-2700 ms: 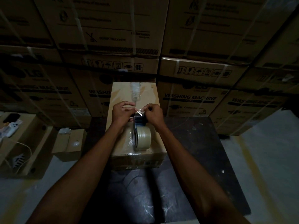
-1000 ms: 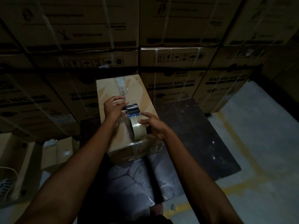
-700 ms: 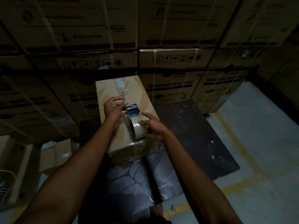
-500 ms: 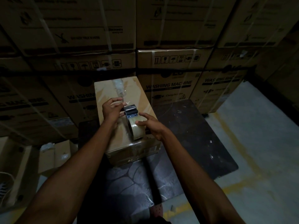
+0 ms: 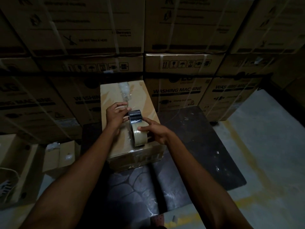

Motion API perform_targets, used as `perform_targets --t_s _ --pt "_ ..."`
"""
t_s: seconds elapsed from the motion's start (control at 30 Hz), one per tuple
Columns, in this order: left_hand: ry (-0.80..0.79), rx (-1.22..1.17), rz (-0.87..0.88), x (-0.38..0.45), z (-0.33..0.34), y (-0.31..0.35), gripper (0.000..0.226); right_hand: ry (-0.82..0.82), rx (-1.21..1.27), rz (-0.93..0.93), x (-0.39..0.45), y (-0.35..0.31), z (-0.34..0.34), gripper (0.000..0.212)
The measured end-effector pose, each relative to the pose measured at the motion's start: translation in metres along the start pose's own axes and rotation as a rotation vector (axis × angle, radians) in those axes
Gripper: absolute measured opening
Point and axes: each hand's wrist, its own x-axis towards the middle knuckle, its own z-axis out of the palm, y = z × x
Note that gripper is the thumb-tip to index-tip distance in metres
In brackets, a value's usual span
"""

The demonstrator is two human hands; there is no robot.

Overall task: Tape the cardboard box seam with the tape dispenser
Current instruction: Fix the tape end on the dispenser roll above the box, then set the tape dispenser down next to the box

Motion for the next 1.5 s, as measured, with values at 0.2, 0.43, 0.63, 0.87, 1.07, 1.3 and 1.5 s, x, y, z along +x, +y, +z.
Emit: perform_targets --t_s 0.2,0.43,0.63,0.87,1.07,1.3,1.5 --pt "-0.038 -0.008 0.035 -0.003 0.001 0.000 0.033 -0.019 -0.024 -0.027 0.003 0.000 -0.011 0.069" --pt "-0.291 0.082 0.193 -0.034 0.020 -0.021 0.074 0.057 0.074 -0.124 -0.018 0.008 -0.051 0.067" --pt "-0.334 0.366 0.195 -0.042 0.049 -0.058 0.084 0.171 0.140 -0.160 -0.037 0.008 -0.108 0.071" --pt "-0.399 1.107 0.263 -0.038 0.070 -0.086 0.096 0.283 0.161 -0.132 -0.025 0.025 -0.167 0.072" --pt "-0.399 1.370 0.292 -0.038 0.076 -0.097 0.105 0.285 0.190 -0.040 0.012 0.057 -0.184 0.071" --pt "-0.396 1.474 0.267 -0.039 0.080 -0.098 0.091 0.266 0.267 0.098 0.074 0.112 -0.180 0.065" --pt "-0.382 1.488 0.273 -0.039 0.080 -0.099 0.096 0.259 0.244 0.200 0.124 0.160 -0.173 0.049"
